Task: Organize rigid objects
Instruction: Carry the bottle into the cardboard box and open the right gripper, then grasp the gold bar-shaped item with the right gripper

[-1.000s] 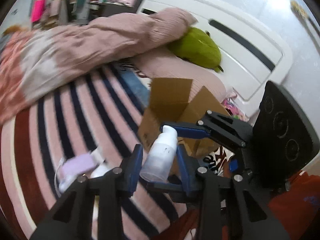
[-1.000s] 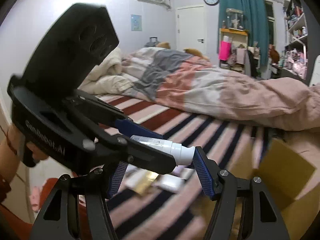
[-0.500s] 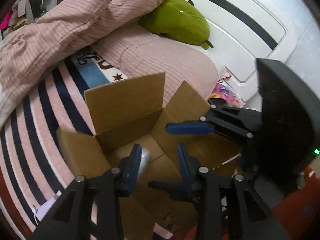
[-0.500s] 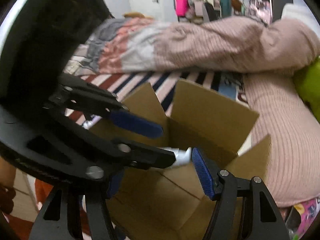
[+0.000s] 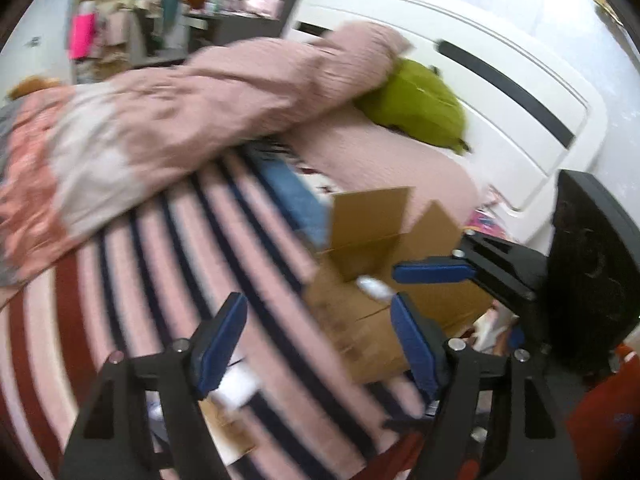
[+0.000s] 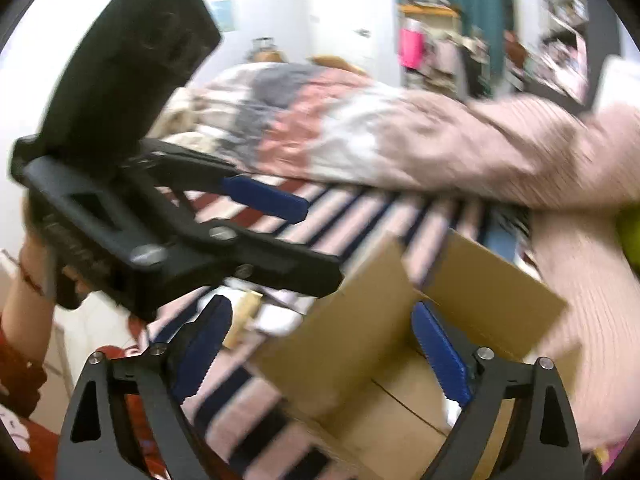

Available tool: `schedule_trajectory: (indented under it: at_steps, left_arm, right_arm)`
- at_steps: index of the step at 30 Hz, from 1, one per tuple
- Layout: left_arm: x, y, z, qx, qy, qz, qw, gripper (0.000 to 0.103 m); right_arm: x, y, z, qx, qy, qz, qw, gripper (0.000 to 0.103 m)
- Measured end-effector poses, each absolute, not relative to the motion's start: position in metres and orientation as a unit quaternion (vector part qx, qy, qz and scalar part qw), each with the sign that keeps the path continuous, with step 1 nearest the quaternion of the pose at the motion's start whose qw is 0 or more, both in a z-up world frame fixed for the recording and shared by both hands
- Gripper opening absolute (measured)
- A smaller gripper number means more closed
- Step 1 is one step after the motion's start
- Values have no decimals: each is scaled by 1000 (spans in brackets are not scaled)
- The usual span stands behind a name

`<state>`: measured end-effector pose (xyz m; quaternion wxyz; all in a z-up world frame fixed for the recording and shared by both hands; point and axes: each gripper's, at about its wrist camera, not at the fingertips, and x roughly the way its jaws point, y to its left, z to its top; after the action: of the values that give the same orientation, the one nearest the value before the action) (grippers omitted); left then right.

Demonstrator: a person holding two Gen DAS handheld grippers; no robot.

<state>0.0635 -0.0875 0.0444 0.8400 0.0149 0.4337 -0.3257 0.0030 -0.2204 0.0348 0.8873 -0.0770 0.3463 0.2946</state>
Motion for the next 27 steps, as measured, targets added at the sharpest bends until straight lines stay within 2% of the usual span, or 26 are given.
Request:
schedule_trajectory:
  at_steps: [4, 9, 14, 16, 19, 23, 25, 27]
  left_arm:
    - [48, -26, 29, 8, 425, -251, 869, 79]
    - [32, 32, -9, -16, 431, -189, 882, 79]
    - [16, 64, -50, -47, 441, -157, 882, 79]
    - [12, 70, -60, -53, 446, -150, 881, 79]
    - [7, 75, -71, -55, 451, -143, 880, 79]
    - [5, 77, -77, -53, 455, -141, 878, 79]
    - [5, 76, -77, -50, 454, -141, 878, 79]
    - [5, 75, -77, -53, 453, -143, 878, 79]
  right_arm:
    - [-3, -163, 32, -92, 341, 359, 864, 95]
    - [-1, -100, -2, -104, 363, 414, 828, 93]
    - [8, -69, -61, -98, 427, 389, 810, 74]
    - [13, -68, -83, -92, 448, 347, 819, 60]
    - [27, -73, -112, -76, 468, 291, 831, 47]
    - [36, -80, -128, -68, 475, 253, 840, 30]
    - [40, -86, -130, -55, 486, 257, 834, 16]
    - [37, -94, -126, -59, 492, 252, 831, 14]
